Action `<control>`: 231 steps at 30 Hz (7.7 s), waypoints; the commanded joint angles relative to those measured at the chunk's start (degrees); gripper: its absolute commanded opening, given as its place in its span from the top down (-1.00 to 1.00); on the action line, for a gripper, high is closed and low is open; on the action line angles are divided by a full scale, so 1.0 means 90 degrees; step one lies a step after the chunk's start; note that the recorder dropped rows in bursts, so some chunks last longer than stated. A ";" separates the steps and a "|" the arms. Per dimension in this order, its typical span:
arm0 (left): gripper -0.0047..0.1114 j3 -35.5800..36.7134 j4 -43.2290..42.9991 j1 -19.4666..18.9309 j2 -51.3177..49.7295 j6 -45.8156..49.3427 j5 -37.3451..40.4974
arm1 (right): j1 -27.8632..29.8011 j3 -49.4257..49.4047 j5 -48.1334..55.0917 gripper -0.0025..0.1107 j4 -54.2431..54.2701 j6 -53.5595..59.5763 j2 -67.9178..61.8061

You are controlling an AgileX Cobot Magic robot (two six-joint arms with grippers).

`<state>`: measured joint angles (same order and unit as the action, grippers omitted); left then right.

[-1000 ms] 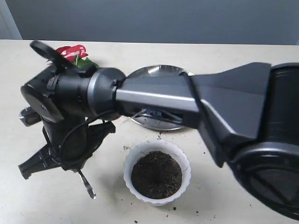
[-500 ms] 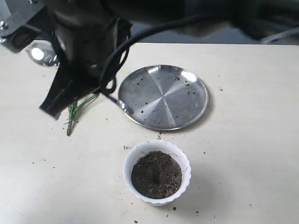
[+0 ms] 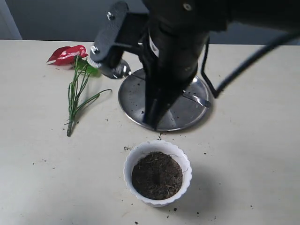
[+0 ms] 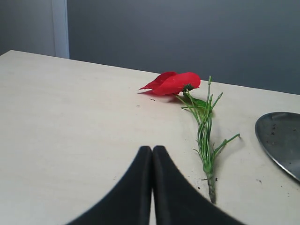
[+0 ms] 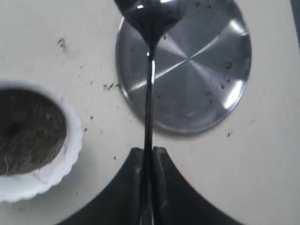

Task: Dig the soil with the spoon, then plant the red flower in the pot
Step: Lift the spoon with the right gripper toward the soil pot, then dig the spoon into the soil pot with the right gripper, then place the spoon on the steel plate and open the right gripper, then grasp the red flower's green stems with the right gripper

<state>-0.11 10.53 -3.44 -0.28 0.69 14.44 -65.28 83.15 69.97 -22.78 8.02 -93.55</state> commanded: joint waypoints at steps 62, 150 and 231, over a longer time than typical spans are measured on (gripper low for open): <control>0.91 0.0013 -0.0009 0.0015 0.0031 -0.0012 -0.0078 | -0.1127 -0.2984 0.0000 0.97 -0.3060 0.4110 -0.0335; 0.91 0.0013 -0.0009 0.0015 0.0031 -0.0012 -0.0078 | -0.1113 -0.2600 -0.0028 0.97 -0.2744 0.2720 0.0332; 0.91 0.0013 -0.0009 0.0015 0.0031 -0.0012 -0.0078 | 0.1431 0.2444 -0.5314 -0.10 0.5753 0.0497 -0.3893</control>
<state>-0.11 10.53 -3.44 -0.28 0.69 14.44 -51.77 100.98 21.79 28.83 14.10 -125.05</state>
